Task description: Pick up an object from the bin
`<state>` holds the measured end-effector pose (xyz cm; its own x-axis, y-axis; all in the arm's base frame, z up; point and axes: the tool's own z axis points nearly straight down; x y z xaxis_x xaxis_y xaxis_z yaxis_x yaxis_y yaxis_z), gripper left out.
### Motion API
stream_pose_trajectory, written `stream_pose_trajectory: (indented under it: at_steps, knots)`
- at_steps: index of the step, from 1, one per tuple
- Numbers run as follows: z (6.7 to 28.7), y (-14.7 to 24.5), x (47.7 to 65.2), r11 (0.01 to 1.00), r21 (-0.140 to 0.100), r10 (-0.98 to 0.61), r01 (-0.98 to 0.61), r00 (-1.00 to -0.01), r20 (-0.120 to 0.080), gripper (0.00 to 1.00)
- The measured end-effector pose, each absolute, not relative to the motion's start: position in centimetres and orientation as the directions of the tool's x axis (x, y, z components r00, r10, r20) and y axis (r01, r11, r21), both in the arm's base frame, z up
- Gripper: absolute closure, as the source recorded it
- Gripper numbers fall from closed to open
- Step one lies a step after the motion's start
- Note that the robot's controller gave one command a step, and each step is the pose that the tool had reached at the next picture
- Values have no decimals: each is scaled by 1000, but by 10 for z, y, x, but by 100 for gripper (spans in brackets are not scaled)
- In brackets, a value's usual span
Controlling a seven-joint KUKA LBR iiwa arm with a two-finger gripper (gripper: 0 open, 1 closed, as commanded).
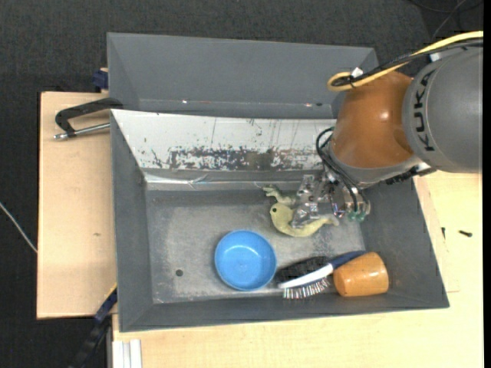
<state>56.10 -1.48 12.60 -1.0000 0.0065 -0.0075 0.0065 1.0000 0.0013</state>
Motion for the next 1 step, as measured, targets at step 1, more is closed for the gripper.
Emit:
stream_pose_trajectory:
  at_steps: [1]
  knots:
    - [163,-14,563,1000,1,6,6,-1000,-8,100]
